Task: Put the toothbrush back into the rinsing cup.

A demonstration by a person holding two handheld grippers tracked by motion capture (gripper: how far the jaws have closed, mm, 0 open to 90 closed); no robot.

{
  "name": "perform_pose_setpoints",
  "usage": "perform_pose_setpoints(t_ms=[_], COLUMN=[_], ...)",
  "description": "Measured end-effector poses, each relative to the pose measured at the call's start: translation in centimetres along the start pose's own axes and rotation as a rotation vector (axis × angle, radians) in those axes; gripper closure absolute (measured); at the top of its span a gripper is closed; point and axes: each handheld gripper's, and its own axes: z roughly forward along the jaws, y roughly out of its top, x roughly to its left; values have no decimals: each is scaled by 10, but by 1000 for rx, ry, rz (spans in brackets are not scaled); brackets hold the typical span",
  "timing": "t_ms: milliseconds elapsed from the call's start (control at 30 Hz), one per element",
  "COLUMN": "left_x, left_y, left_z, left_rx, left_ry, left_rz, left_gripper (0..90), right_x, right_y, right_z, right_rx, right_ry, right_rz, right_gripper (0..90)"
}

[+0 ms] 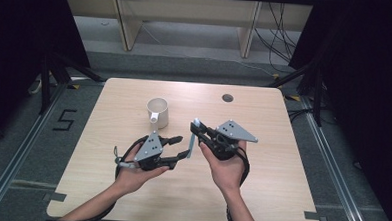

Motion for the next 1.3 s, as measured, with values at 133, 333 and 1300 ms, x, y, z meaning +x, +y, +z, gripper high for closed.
perform_pose_setpoints(t_ms=[133, 333, 1300], left_x=[2, 4, 35], left_y=[5, 8, 14], left_z=[11, 15, -8], left_rx=[-8, -5, -32], left_ry=[-11, -15, 71], left_rz=[-28, -42, -115], left_gripper=[580, 691, 836], right_x=[0, 2, -15], right_y=[0, 1, -7], right_z=[1, -1, -30], right_rx=[3, 1, -42], right_ry=[-8, 8, -23], right_rz=[-1, 9, 9], right_gripper=[797, 797, 503])
